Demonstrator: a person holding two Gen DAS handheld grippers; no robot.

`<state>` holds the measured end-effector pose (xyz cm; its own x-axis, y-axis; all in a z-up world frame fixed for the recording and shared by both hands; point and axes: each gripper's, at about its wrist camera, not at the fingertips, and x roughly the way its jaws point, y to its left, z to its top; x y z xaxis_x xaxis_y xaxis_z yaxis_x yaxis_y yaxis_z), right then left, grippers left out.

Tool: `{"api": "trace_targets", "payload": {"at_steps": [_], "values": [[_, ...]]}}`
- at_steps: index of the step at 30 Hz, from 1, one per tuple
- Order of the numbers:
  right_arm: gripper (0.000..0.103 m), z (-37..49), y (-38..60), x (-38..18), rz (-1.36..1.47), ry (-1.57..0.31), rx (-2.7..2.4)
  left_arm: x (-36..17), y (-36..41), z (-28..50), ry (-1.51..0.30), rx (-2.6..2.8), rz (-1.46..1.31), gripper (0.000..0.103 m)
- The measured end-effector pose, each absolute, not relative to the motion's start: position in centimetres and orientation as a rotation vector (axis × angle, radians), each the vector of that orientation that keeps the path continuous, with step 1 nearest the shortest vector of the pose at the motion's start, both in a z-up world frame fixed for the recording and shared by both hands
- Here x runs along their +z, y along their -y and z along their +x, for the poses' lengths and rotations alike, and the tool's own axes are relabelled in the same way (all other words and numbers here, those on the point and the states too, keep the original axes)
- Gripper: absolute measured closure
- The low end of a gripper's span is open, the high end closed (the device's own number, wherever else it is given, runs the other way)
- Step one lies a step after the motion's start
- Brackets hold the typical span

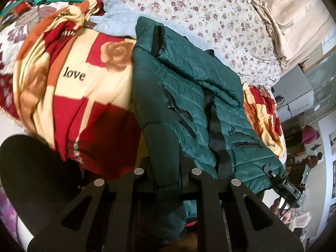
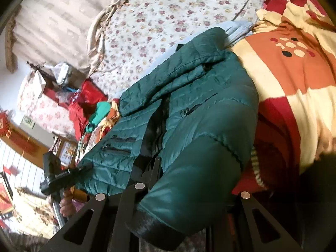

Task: Fold large clothes

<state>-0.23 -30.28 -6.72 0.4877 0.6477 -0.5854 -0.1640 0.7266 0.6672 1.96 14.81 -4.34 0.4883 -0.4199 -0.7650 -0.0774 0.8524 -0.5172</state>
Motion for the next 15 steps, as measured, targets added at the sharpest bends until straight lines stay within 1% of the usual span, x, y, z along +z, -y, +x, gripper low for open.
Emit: {"api": "trace_targets", "payload": {"at_steps": [7, 15], "values": [[0.086, -2.3, 29.4, -5.4, 0.528, -0.936, 0.573, -3.3, -13.8, -0.9, -1.034, -0.215, -0.444, 0.092], [0.086, 0.0, 28.5, -5.2, 0.538, -0.928, 0.575, -3.8, -14.0, 0.4, -1.03, -0.205, -0.448, 0.092]]}}
